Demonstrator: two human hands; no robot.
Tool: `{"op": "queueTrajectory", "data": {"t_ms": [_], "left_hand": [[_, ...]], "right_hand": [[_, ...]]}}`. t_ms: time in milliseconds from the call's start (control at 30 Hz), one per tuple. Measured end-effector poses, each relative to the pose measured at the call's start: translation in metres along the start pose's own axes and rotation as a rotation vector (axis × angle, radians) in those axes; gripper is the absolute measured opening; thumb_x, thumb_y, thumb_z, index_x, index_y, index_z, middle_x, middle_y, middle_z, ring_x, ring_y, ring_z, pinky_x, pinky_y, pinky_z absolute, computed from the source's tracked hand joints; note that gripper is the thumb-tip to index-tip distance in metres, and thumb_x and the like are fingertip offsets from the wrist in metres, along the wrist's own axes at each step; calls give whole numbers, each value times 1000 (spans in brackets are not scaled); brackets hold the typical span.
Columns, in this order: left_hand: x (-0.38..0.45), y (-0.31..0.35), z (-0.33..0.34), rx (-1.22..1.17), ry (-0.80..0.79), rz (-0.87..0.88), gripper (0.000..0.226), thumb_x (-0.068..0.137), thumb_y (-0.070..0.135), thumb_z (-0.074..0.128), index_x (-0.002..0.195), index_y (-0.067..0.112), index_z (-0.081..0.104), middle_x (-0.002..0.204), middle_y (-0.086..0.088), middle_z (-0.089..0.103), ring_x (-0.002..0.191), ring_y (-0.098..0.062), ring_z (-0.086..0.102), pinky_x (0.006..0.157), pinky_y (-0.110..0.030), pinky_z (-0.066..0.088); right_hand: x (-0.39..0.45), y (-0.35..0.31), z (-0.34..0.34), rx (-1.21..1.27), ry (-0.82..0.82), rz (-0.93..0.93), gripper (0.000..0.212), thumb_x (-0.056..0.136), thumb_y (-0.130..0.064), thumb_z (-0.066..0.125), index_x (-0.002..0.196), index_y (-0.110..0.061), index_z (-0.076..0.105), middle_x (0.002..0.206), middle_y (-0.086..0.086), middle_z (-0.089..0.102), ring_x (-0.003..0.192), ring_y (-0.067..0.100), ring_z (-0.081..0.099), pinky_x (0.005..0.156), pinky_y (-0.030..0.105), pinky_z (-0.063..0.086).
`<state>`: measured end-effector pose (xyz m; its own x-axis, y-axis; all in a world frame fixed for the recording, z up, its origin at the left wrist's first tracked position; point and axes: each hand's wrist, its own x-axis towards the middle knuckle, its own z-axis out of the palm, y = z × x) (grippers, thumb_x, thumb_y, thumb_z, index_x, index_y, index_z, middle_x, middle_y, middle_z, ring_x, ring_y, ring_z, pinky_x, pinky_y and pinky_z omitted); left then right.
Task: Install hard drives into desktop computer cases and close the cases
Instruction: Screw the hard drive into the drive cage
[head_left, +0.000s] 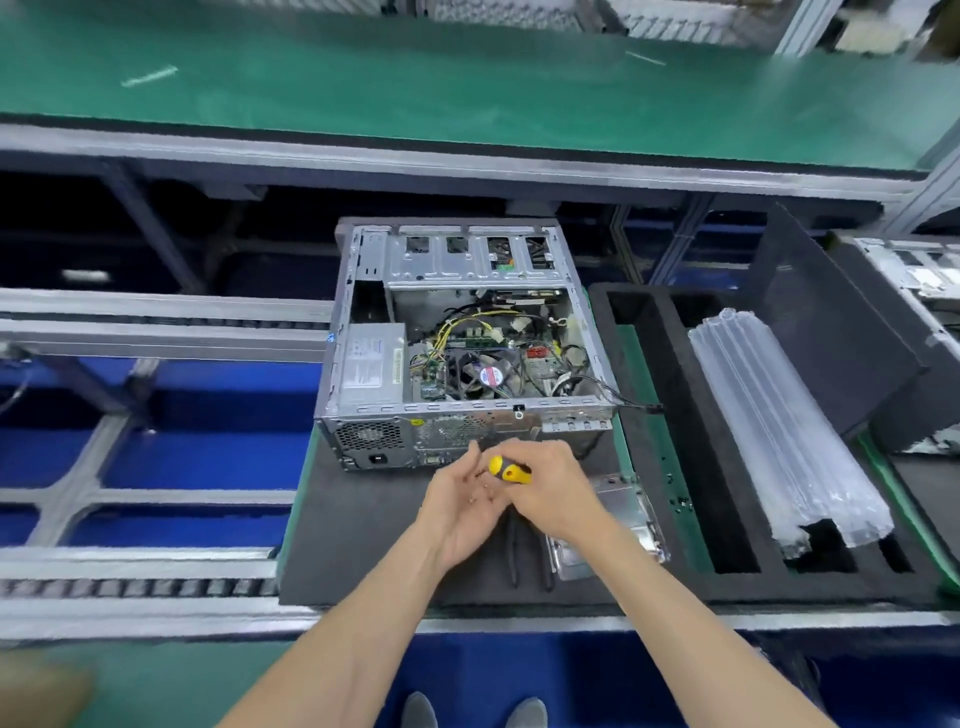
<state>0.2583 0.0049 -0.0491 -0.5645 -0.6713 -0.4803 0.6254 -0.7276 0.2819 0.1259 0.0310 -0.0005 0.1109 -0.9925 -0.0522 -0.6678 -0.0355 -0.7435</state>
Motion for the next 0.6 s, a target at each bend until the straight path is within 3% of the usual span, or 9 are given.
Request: {"op": "queueTrajectory", "data": {"t_ms": [100,167,233,333,433,500,600], "left_hand": [[-15,14,-6,-8,-37,38,33,89,3,49,105,-6,76,110,-20,72,92,-25,73,83,-31,61],[-23,23,-13,-55,-96,24,46,82,-13,37,113,-12,70,120,-27,67,103,-34,71,93,-37,58],[-30,31,-20,-115,-154,8,57,81,-20,21,121,-18,62,127,-34,60,113,-44,65,99,-46,55],[-35,42,-28,-168,-165,28,58,82,-9,19,125,-22,56,134,-38,53,120,-49,60,98,-50,54],[-37,47,-28,-91,-75,65,37,91,7,48,109,-17,69,125,-35,62,112,-44,66,87,-45,59],[-38,48,-25,-13,-31,96,26,92,6,57,99,-13,74,120,-31,66,108,-37,70,83,-40,61],[-40,48,-23,105,-39,139,28,96,1,51,98,-6,78,111,-21,71,100,-24,73,83,-30,60]], "right_hand": [[8,-15,5,15,-9,-33,16,78,-4,71,90,-14,77,79,-2,72,73,15,62,70,32,50],[13,-25,9,14,4,-24,3,78,-3,71,79,-5,72,69,6,67,67,21,56,66,36,46],[17,-33,11,17,26,-40,9,76,-1,70,70,-2,62,60,8,56,61,17,42,58,34,38],[20,-42,14,13,62,-49,17,74,1,69,66,-8,57,55,-4,45,58,10,34,55,26,31],[24,-45,19,-31,101,-52,16,75,1,70,68,-6,58,57,2,50,58,14,37,57,35,37],[26,-46,22,-49,125,-60,10,75,1,71,71,-2,62,64,7,57,64,21,48,64,40,43],[28,-47,27,-66,144,-59,11,75,-3,74,73,-1,64,74,9,57,73,25,54,70,41,43]]}}
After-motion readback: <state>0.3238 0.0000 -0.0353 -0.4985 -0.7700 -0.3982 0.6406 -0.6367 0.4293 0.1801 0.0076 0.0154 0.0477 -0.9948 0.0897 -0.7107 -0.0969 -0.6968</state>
